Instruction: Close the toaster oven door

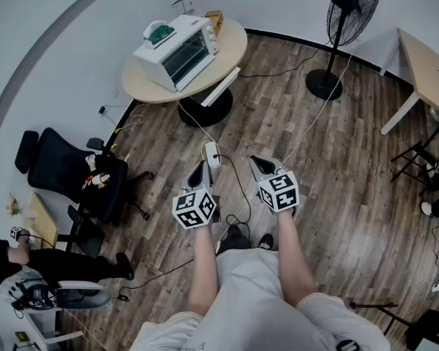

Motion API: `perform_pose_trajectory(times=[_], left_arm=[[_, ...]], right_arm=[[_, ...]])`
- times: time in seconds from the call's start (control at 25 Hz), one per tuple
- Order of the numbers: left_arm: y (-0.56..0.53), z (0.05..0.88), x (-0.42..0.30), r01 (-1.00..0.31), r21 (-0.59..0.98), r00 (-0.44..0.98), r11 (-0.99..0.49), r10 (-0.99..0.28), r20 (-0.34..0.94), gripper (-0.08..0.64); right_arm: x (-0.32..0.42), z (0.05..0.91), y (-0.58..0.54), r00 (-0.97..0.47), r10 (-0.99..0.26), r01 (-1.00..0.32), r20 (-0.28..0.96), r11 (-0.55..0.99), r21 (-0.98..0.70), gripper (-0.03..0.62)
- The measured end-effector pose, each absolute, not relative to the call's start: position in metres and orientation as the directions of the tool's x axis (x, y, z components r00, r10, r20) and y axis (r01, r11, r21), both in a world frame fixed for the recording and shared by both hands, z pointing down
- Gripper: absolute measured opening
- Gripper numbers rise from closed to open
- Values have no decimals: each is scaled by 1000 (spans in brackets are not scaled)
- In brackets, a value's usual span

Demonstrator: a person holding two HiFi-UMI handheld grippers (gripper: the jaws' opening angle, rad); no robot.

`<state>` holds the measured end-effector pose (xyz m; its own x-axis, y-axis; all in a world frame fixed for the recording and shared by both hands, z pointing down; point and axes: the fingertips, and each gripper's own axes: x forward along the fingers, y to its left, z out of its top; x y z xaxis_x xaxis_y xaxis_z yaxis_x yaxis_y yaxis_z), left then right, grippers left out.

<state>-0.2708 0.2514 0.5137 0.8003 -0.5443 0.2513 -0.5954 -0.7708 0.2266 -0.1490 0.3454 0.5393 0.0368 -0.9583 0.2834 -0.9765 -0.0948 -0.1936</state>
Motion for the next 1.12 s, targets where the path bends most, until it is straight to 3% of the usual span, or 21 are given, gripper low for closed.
perform_pose_trajectory(times=[0.52, 1.12], left_arm=[[231, 521, -272, -656, 232, 754, -719, -606, 253, 58], [120, 518, -230, -684, 227, 730, -694, -641, 240, 58]], right_arm=[[-103, 544, 371, 73, -968, -949, 239, -141, -283, 0], [-41, 555, 274, 89, -956, -963, 278, -155, -223, 0]])
